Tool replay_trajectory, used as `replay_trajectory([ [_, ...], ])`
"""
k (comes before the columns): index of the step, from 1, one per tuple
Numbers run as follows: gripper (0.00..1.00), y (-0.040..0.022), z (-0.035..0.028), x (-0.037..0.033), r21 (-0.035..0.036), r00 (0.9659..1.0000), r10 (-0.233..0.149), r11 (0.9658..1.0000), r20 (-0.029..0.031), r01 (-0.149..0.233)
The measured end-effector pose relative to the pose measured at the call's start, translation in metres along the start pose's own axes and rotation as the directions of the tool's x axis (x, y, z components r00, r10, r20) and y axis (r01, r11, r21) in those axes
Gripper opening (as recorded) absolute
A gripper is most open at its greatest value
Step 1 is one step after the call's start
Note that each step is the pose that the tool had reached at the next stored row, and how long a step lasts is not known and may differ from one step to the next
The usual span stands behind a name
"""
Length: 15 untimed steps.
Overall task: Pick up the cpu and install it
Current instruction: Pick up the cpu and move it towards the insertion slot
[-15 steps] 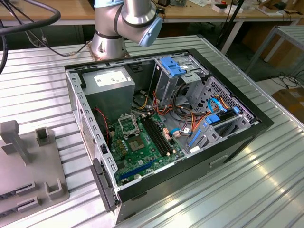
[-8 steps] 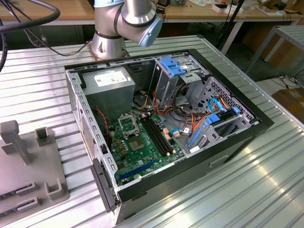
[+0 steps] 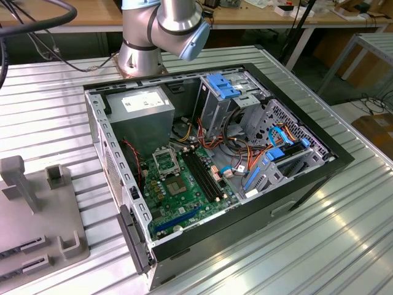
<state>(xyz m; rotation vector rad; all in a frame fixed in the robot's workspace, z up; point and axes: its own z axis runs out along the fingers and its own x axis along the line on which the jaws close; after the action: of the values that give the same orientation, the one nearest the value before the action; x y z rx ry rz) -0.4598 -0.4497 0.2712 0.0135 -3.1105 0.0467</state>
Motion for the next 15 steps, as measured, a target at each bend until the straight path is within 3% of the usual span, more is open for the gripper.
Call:
replay_trajectory([
  [15,0.47,-0.0002,-0.0061,0.0002,-0.0001,1.0000,0.000,1.0000,0.0001,0.000],
])
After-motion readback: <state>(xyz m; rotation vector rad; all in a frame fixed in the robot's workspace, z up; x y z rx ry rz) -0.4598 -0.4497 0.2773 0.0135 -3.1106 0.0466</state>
